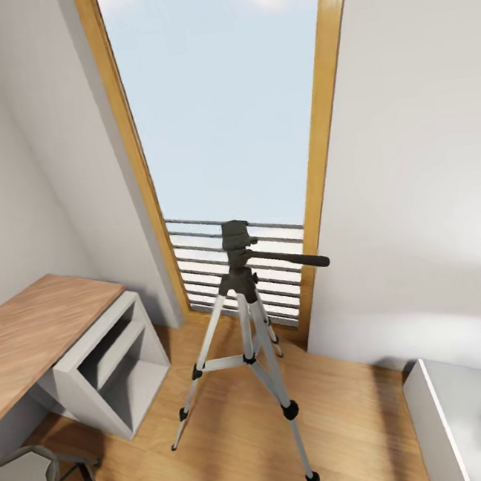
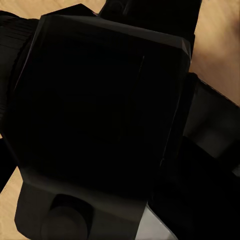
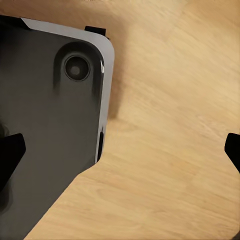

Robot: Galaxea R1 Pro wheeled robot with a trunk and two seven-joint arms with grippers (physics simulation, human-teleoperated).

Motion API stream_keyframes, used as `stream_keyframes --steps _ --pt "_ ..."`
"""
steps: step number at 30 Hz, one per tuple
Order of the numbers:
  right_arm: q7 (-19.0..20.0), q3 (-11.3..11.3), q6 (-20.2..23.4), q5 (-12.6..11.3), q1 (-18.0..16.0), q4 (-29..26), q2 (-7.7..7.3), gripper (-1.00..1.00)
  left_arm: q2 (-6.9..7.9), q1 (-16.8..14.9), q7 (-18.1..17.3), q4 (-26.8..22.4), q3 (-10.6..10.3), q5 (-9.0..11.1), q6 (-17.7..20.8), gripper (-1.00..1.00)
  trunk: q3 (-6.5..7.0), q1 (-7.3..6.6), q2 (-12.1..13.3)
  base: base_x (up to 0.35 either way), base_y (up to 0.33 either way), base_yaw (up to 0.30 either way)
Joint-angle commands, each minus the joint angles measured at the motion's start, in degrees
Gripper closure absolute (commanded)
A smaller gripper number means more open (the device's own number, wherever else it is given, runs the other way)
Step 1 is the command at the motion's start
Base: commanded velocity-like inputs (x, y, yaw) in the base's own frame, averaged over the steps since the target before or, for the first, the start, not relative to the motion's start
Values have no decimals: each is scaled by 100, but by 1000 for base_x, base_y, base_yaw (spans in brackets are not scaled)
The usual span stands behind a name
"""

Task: Attach the digital camera to the camera tripod in the bedroom.

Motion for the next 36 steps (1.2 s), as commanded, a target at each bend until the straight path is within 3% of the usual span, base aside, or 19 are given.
stream_keyframes --steps 1,12,24,36 --pt "8 -9 -36 42 -9 19 -2 -100 -1 -4 22 0 -48 40 -11 100 -11 3 -11 0 100 0" --pt "8 -9 -35 39 -9 19 -2 -100 3 -4 22 0 -48 40 -11 100 -11 3 -11 0 27 -5" --pt "8 -9 -20 34 -8 19 -2 -100 3 -4 22 0 -48 40 -12 100 -11 3 -11 0 1 -177" --pt "19 -9 -14 40 -9 19 -9 -100 2 -4 22 0 -48 40 -12 100 -11 3 -11 0 0 -36"
